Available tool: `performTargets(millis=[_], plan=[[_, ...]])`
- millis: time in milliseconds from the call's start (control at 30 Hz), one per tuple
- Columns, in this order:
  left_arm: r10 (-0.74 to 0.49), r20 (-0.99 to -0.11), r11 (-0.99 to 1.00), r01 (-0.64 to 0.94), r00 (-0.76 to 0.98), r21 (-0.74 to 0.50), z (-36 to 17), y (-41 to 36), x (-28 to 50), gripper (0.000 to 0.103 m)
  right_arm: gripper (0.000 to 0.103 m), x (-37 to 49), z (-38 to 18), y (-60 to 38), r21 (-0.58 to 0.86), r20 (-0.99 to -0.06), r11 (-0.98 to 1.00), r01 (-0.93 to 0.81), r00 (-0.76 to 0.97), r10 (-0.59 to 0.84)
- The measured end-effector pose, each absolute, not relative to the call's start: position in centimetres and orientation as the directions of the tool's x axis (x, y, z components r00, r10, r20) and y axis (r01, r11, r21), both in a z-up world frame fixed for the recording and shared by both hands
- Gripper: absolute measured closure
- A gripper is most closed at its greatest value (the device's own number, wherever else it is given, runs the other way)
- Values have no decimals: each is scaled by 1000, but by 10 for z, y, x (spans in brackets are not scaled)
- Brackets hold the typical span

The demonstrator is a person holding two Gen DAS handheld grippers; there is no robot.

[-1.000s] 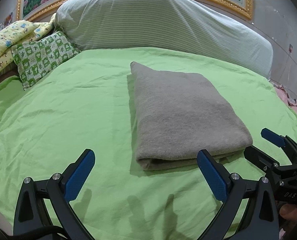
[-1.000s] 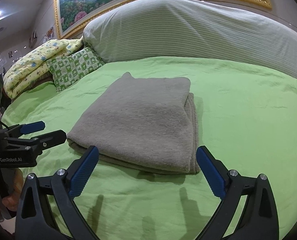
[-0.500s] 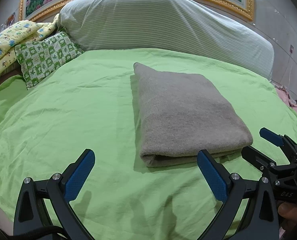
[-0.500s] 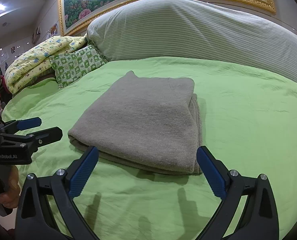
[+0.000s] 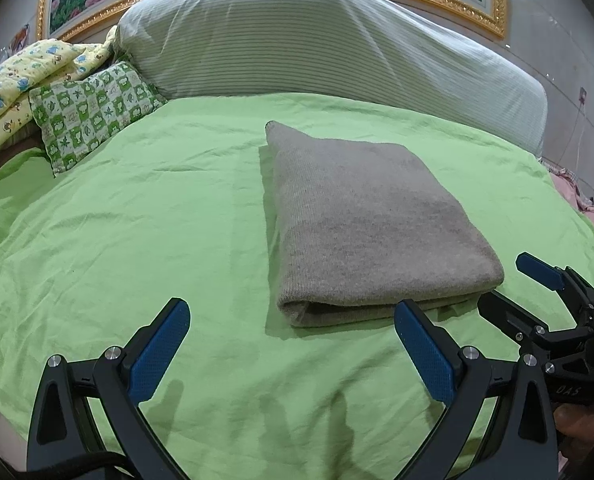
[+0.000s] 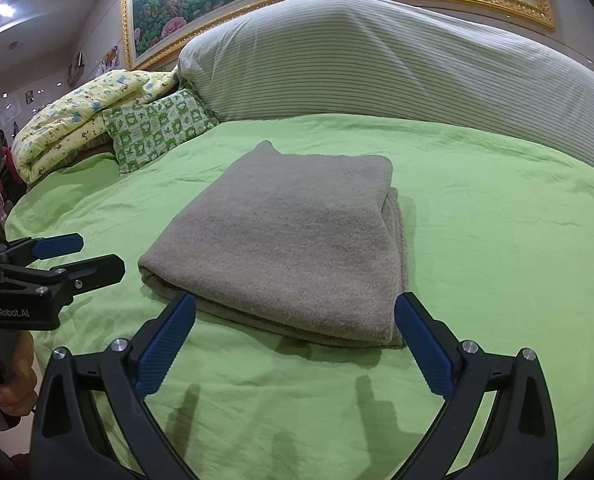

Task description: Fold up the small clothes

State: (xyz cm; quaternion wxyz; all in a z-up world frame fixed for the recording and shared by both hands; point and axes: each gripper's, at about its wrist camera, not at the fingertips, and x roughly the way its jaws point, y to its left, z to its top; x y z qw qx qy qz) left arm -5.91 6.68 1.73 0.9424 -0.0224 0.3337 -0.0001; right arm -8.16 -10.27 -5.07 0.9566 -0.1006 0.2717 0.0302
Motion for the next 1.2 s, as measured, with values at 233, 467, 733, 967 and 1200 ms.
performTargets(millis=[233,467,733,967,1200], plan=[[-15,-634,999,-17,773,-44,16,66,-57,1,2,-81,-50,-109,-136,-531,984,-111,847,22],[-16,-638,999,-16,770,-44,16,67,-55,1,2,-79,-52,-112,-133,-533,985,-110,846,23],[-9,-638,999,-13,770,-30,15,66,-54,1,2,-75,-55,-113,-135,-539,985,-112,842,22],[-10,-637,999,-13,771,-32,15,67,-54,1,2,-76,-55,-112,-137,-538,984,-113,843,22],[-12,-640,999,-16,768,-38,15,69,-53,1,1,-76,-55,-112,-140,-538,984,-112,843,19]])
